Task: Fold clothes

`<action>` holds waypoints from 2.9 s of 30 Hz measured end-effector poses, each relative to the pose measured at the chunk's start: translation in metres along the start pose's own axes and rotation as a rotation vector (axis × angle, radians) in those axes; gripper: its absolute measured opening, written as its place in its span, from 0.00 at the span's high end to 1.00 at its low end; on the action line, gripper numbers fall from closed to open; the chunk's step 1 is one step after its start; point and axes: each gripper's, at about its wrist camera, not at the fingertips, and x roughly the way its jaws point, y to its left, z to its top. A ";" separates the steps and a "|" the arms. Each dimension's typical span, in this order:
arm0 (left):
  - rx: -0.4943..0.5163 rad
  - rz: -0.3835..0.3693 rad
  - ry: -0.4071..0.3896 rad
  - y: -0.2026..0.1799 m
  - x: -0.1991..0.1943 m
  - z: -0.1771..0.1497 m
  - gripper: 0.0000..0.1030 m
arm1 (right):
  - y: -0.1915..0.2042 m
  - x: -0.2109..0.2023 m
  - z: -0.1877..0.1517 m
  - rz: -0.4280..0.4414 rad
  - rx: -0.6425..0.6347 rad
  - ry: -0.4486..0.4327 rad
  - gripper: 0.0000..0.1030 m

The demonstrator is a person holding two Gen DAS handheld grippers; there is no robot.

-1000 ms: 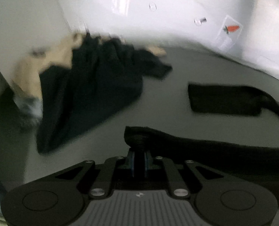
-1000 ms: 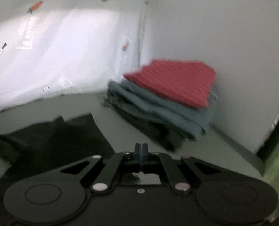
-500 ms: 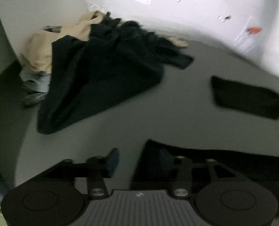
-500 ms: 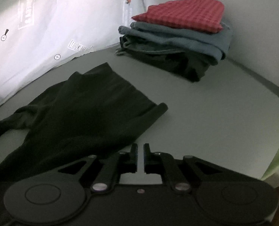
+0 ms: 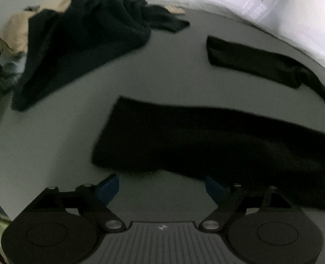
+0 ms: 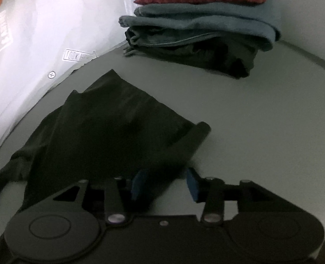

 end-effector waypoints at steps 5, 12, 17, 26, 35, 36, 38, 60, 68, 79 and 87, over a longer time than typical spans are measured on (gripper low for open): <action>-0.025 0.012 0.017 -0.010 0.010 -0.003 0.08 | 0.009 0.011 0.004 0.013 -0.034 -0.002 0.57; -0.004 0.028 0.029 -0.019 0.018 -0.006 0.00 | 0.008 0.010 0.008 -0.016 -0.212 -0.064 0.96; -0.005 0.028 0.044 -0.019 0.022 -0.003 0.00 | 0.001 0.013 0.021 -0.198 -0.323 -0.143 0.96; 0.005 0.013 0.108 -0.015 0.024 0.010 0.00 | 0.005 0.022 0.021 -0.303 -0.265 -0.070 0.60; 0.030 -0.108 0.031 0.019 0.003 0.065 0.00 | 0.071 -0.021 -0.032 -0.197 -0.186 -0.102 0.12; 0.035 -0.119 0.004 0.022 0.002 0.074 0.00 | 0.082 -0.021 -0.039 -0.183 -0.191 -0.092 0.09; 0.038 -0.146 -0.035 0.027 0.005 0.097 0.00 | 0.102 -0.019 -0.053 -0.161 -0.193 -0.077 0.07; 0.452 -0.304 -0.023 -0.081 0.151 0.266 0.16 | 0.174 0.010 -0.099 -0.250 -0.096 -0.183 0.00; 0.381 -0.308 -0.059 -0.089 0.152 0.274 0.75 | 0.174 0.011 -0.106 -0.257 -0.091 -0.217 0.00; 0.475 -0.516 -0.544 -0.090 0.007 0.336 0.80 | 0.168 0.009 -0.109 -0.230 -0.119 -0.224 0.00; 0.696 -0.263 -0.325 -0.050 0.071 0.215 0.75 | 0.168 0.008 -0.113 -0.227 -0.128 -0.249 0.00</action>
